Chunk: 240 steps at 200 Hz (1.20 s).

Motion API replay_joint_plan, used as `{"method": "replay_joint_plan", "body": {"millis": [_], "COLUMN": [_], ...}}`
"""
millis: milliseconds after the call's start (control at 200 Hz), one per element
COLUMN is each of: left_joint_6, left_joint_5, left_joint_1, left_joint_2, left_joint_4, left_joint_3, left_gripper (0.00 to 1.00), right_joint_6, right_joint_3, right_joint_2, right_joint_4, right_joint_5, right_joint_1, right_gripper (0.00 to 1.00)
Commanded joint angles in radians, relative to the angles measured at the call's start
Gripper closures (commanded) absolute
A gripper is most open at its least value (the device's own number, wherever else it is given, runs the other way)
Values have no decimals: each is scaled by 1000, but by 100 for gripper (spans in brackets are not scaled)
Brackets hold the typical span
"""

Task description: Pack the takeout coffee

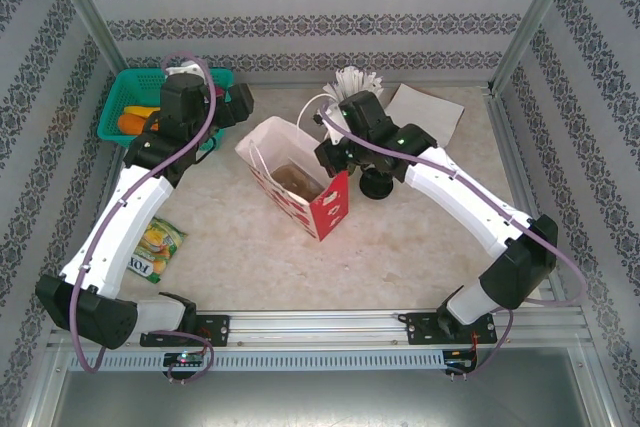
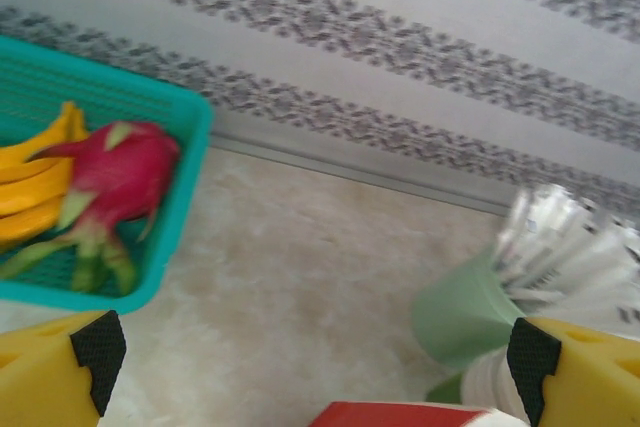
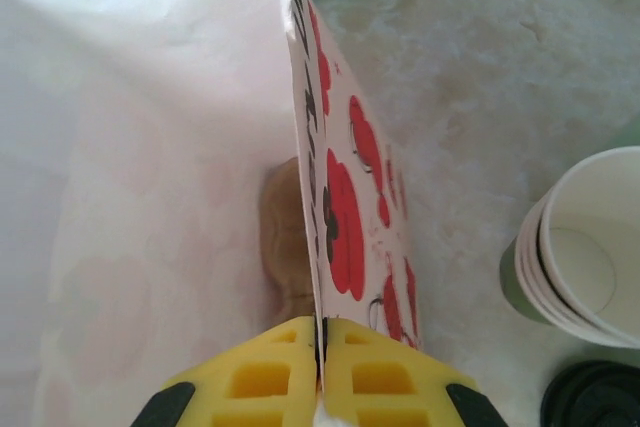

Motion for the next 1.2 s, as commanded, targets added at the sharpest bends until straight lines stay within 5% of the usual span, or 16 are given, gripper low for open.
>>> {"method": "replay_joint_plan", "body": {"millis": [0,415,844,1194], "left_joint_6": [-90,-243,-310,-401], "left_joint_5": [-140,-268,-77,79], "left_joint_1": [23,90,134,31], "left_joint_2": [-13,-34,5,100], "left_joint_4": [-82,-233,-259,-203], "left_joint_3": [-18,-117,-220,-306], "left_gripper": [0,0,0,0], "right_joint_6": [110,329,521,475], "right_joint_3": [6,-16,-141,-134], "right_joint_2": [-46,-61,-68,-74], "right_joint_4": [34,50,12,57], "right_joint_5": [68,325,368,320], "right_joint_1": [29,121,127,134], "right_gripper": [100,100,100,96]}}
